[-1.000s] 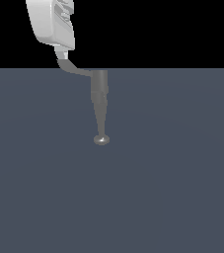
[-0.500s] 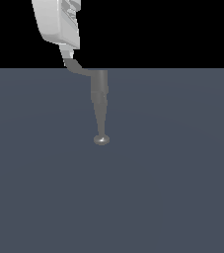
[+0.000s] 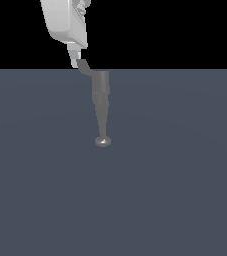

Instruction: Turn on the faucet by rotating a designated handle.

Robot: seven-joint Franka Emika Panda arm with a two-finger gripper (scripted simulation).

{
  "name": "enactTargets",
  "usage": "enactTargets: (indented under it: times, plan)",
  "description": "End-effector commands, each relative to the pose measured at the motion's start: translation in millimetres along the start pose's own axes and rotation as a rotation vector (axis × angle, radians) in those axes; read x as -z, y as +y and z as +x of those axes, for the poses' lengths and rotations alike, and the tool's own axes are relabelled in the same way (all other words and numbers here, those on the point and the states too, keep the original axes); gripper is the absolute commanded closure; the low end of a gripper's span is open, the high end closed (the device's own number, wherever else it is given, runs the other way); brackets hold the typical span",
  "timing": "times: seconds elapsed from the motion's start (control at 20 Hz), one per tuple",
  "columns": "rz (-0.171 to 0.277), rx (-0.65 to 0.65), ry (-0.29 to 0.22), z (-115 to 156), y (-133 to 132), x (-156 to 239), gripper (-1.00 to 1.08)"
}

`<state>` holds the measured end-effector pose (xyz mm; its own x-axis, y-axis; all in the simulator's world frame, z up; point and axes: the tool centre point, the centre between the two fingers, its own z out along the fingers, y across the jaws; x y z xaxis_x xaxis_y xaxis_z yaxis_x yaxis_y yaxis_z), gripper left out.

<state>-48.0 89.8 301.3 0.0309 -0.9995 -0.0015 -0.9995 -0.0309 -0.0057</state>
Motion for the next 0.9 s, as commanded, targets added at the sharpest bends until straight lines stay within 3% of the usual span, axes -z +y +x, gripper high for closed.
enactTargets:
  times: [0.0,0.1,0.85]
  plan:
    - [-0.005,-0.008,0.001,11,8,-1,1.08]
    - [0.000,-0.001,0.001,4,4,0,1.08]
    - [-0.006,-0.008,0.001,99,6,-1,1.08]
